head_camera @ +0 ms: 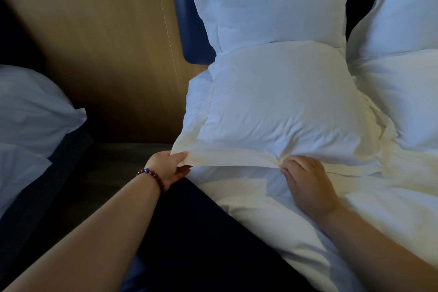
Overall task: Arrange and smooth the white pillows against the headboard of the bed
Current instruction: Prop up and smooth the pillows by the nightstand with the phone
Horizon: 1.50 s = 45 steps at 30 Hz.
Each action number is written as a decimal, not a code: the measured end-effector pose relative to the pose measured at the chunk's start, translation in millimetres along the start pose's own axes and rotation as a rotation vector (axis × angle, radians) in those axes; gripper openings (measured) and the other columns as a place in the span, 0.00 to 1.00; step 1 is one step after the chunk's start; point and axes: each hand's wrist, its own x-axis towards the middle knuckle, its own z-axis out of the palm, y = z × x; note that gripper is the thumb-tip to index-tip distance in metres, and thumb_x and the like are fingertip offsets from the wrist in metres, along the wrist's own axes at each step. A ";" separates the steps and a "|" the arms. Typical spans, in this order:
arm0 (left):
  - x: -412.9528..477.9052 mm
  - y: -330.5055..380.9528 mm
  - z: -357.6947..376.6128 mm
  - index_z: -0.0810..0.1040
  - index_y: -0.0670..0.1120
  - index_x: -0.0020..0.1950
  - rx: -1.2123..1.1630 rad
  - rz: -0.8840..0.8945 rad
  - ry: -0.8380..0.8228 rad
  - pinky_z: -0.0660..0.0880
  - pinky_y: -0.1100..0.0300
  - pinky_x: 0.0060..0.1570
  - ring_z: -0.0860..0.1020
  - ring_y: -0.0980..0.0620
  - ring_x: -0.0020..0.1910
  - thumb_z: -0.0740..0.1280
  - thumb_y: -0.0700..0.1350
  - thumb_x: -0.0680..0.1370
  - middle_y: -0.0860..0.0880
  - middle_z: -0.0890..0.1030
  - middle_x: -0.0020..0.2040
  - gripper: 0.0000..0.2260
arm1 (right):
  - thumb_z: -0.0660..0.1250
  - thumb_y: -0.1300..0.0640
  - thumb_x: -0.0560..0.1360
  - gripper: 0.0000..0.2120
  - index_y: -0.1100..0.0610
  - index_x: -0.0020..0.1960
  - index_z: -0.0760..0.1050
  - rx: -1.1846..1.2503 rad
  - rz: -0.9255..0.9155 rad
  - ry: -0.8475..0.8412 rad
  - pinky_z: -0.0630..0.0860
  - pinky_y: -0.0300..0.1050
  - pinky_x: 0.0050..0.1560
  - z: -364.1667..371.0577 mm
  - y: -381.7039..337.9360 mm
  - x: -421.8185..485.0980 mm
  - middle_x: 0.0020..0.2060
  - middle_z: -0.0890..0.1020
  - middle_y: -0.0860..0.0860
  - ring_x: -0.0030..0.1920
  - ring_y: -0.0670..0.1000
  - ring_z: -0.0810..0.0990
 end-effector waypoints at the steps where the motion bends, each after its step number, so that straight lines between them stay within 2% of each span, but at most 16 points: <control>1: -2.6 0.2 1.4 0.75 0.41 0.50 0.008 0.017 0.015 0.79 0.55 0.41 0.79 0.47 0.44 0.67 0.40 0.79 0.44 0.78 0.49 0.03 | 0.58 0.54 0.78 0.11 0.56 0.43 0.77 0.021 -0.001 -0.068 0.73 0.52 0.46 -1.1 -0.8 -2.5 0.41 0.79 0.50 0.44 0.56 0.79; 4: -6.2 -6.1 3.1 0.74 0.44 0.63 0.414 0.257 0.194 0.77 0.51 0.56 0.77 0.49 0.50 0.69 0.46 0.77 0.47 0.79 0.56 0.16 | 0.64 0.50 0.75 0.07 0.53 0.48 0.77 0.037 0.044 -0.149 0.74 0.52 0.50 -7.0 2.8 -6.9 0.46 0.79 0.48 0.50 0.55 0.78; 6: -12.2 -13.4 9.5 0.69 0.48 0.69 0.741 0.571 0.278 0.71 0.53 0.62 0.73 0.49 0.62 0.71 0.50 0.76 0.49 0.74 0.66 0.24 | 0.69 0.48 0.70 0.16 0.52 0.56 0.78 0.009 0.098 -0.145 0.71 0.50 0.57 -14.5 8.4 -13.0 0.55 0.79 0.48 0.58 0.53 0.76; 9: -26.1 -23.1 36.9 0.69 0.49 0.70 0.908 0.952 0.100 0.67 0.54 0.68 0.68 0.50 0.69 0.71 0.50 0.76 0.50 0.69 0.70 0.24 | 0.66 0.46 0.70 0.22 0.51 0.62 0.76 -0.015 0.182 -0.133 0.70 0.51 0.61 -27.6 19.0 -18.0 0.62 0.77 0.49 0.64 0.53 0.75; 13: -30.9 -45.5 88.6 0.69 0.52 0.71 1.049 1.041 -0.303 0.65 0.59 0.68 0.69 0.52 0.68 0.69 0.49 0.77 0.52 0.70 0.69 0.24 | 0.62 0.46 0.73 0.19 0.51 0.60 0.79 -0.085 0.277 -0.150 0.73 0.54 0.58 -32.7 34.7 -16.6 0.57 0.80 0.49 0.59 0.55 0.77; 17: -14.1 -53.2 113.1 0.67 0.51 0.73 1.357 1.088 -0.222 0.64 0.55 0.68 0.64 0.50 0.71 0.63 0.49 0.80 0.53 0.66 0.73 0.21 | 0.59 0.52 0.73 0.13 0.54 0.49 0.80 -0.125 0.356 -0.096 0.75 0.56 0.49 -28.1 44.1 -13.8 0.45 0.81 0.51 0.49 0.59 0.80; 19: -5.1 -50.4 114.0 0.74 0.48 0.68 1.464 1.178 -0.150 0.68 0.51 0.63 0.69 0.45 0.68 0.64 0.47 0.79 0.50 0.72 0.70 0.17 | 0.58 0.54 0.72 0.13 0.56 0.47 0.81 -0.132 0.366 -0.025 0.76 0.54 0.45 -32.1 47.1 -16.4 0.41 0.82 0.53 0.45 0.60 0.80; 22: 0.6 -47.9 111.0 0.82 0.44 0.44 1.419 1.407 -0.142 0.78 0.50 0.40 0.80 0.40 0.44 0.65 0.41 0.75 0.46 0.83 0.43 0.06 | 0.59 0.55 0.73 0.13 0.57 0.47 0.82 -0.155 0.273 0.057 0.74 0.52 0.44 -44.0 54.8 -33.4 0.40 0.83 0.54 0.42 0.59 0.82; 24: 0.4 -48.5 104.9 0.81 0.45 0.38 1.377 1.476 -0.147 0.77 0.53 0.30 0.79 0.43 0.34 0.62 0.45 0.74 0.47 0.81 0.34 0.10 | 0.58 0.54 0.76 0.12 0.55 0.47 0.81 -0.119 0.205 0.018 0.74 0.52 0.45 -47.1 60.4 -43.7 0.40 0.83 0.53 0.42 0.58 0.81; 28: 0.9 -51.7 95.7 0.82 0.44 0.38 1.406 1.484 -0.150 0.78 0.53 0.27 0.80 0.44 0.31 0.58 0.47 0.74 0.47 0.83 0.35 0.14 | 0.65 0.54 0.74 0.08 0.55 0.50 0.79 -0.078 0.298 -0.031 0.75 0.57 0.50 -47.1 64.2 -42.0 0.48 0.81 0.53 0.50 0.58 0.79; 31: -2.5 -53.0 102.6 0.82 0.42 0.46 1.395 1.557 -0.155 0.79 0.50 0.33 0.81 0.42 0.38 0.61 0.43 0.74 0.46 0.84 0.43 0.10 | 0.64 0.60 0.69 0.18 0.56 0.58 0.78 -0.145 0.412 0.023 0.74 0.53 0.56 -51.8 66.1 -41.7 0.57 0.80 0.54 0.56 0.57 0.77; 34: -8.4 -56.7 119.5 0.82 0.40 0.56 1.396 1.691 -0.174 0.81 0.50 0.45 0.83 0.43 0.51 0.69 0.38 0.73 0.44 0.84 0.54 0.12 | 0.61 0.58 0.69 0.14 0.55 0.51 0.80 -0.228 0.514 0.036 0.72 0.52 0.51 -54.2 75.3 -43.5 0.47 0.83 0.54 0.49 0.60 0.80; 37: -10.3 -62.3 126.1 0.83 0.42 0.45 1.406 1.707 -0.248 0.80 0.53 0.33 0.83 0.43 0.39 0.77 0.32 0.62 0.45 0.85 0.43 0.14 | 0.59 0.53 0.72 0.12 0.54 0.44 0.81 -0.331 0.538 0.069 0.66 0.51 0.46 -65.8 88.4 -54.4 0.38 0.83 0.53 0.42 0.60 0.80; 39: -9.3 -62.2 121.5 0.81 0.43 0.41 1.391 1.653 -0.224 0.77 0.55 0.27 0.80 0.44 0.31 0.78 0.33 0.61 0.46 0.83 0.37 0.13 | 0.59 0.53 0.75 0.13 0.55 0.44 0.82 -0.326 0.428 0.071 0.68 0.51 0.46 -72.0 97.7 -66.7 0.37 0.82 0.52 0.42 0.59 0.81; 42: -8.0 -62.2 117.8 0.80 0.44 0.39 1.392 1.641 -0.181 0.74 0.57 0.25 0.78 0.44 0.29 0.77 0.34 0.63 0.47 0.81 0.35 0.10 | 0.59 0.51 0.78 0.16 0.56 0.41 0.82 -0.154 0.304 0.006 0.73 0.51 0.44 -73.8 108.8 -74.6 0.37 0.83 0.52 0.40 0.57 0.81; 45: -5.5 -63.8 121.6 0.80 0.43 0.39 1.387 1.690 -0.192 0.75 0.55 0.26 0.79 0.44 0.31 0.76 0.34 0.65 0.47 0.81 0.35 0.08 | 0.61 0.48 0.76 0.16 0.55 0.38 0.81 -0.017 0.335 -0.014 0.71 0.45 0.45 -73.7 109.1 -71.7 0.35 0.82 0.49 0.40 0.54 0.79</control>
